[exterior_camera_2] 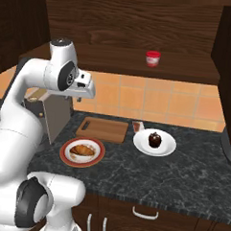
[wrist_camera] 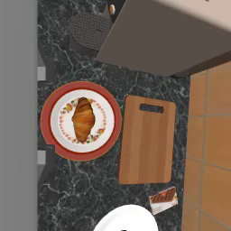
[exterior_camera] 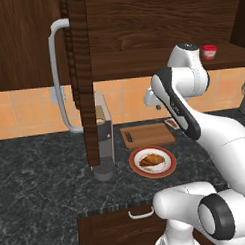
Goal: From the different types of pastries on the counter, select a croissant and place it on the cutting board. Then retrieve a jar of jam from the cabinet and place it alongside the croissant on the cutting board.
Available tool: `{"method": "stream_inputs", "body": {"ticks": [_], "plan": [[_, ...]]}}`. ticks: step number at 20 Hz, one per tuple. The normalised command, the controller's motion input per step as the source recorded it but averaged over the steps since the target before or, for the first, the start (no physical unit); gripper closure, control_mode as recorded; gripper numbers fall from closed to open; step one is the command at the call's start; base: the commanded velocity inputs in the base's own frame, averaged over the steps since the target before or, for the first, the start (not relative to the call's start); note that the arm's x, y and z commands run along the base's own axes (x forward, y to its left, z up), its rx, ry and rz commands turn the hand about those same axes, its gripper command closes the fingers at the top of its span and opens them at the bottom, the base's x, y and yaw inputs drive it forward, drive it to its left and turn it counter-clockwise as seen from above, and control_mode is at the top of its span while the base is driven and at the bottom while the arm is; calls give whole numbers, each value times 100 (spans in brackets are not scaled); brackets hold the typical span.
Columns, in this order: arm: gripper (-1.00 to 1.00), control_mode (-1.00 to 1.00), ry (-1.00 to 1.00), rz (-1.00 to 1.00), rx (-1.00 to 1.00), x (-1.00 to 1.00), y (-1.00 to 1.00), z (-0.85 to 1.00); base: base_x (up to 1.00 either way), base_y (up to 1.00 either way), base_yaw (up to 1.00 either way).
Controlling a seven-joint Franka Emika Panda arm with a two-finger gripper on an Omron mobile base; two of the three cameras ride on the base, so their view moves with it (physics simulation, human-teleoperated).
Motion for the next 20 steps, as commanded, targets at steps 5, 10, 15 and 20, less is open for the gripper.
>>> {"method": "stream_inputs", "body": {"ticks": [5,10,15,20], "plan": [[-100,-100,-5,0,0,0,0,-8,0,0,0],[-100,-100,-6,0,0,0,0,-19,0,0,0],[-100,-100,-4,0,0,0,0,-22,0,0,0],[-100,-100,-4,0,0,0,0,-22,0,0,0]]}}
